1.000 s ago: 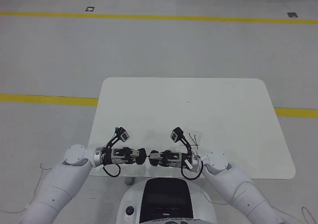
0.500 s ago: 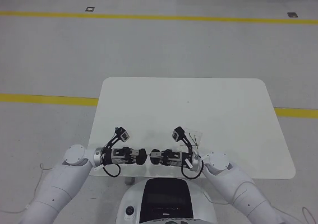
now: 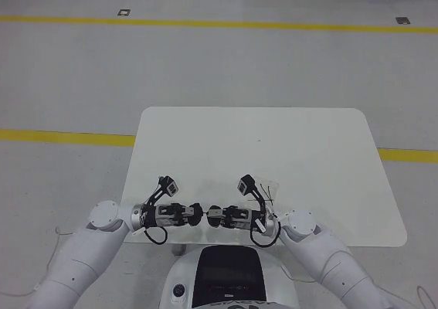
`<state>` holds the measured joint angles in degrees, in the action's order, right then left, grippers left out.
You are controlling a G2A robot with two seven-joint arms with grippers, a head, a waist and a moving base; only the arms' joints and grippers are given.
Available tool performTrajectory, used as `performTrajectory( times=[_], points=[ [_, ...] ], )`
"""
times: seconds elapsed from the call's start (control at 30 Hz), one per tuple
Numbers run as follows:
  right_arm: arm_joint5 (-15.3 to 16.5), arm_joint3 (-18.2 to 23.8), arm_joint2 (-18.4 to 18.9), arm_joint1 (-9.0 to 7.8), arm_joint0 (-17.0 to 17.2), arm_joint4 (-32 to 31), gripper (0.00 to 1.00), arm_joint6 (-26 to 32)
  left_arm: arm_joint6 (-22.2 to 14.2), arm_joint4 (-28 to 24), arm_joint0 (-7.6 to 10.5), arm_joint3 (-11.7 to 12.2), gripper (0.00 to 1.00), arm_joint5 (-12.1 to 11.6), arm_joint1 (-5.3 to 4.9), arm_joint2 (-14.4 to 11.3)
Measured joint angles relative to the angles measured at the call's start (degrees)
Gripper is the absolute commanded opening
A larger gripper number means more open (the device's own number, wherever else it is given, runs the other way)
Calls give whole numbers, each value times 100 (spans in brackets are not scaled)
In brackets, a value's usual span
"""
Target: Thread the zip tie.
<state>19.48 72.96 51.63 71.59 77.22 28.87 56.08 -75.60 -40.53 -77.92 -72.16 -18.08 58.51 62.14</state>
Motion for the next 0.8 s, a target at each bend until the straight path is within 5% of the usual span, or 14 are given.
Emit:
performTrajectory(
  times=[0.33,0.8],
  points=[
    [-9,14,10,-11,15,-17,0,-14,75,18,7,-13,15,45,-29,-28],
    [-25,32,-55,-8,-11,-93,0,-59,128,26,51,25,13,95,-55,-109]
  ],
)
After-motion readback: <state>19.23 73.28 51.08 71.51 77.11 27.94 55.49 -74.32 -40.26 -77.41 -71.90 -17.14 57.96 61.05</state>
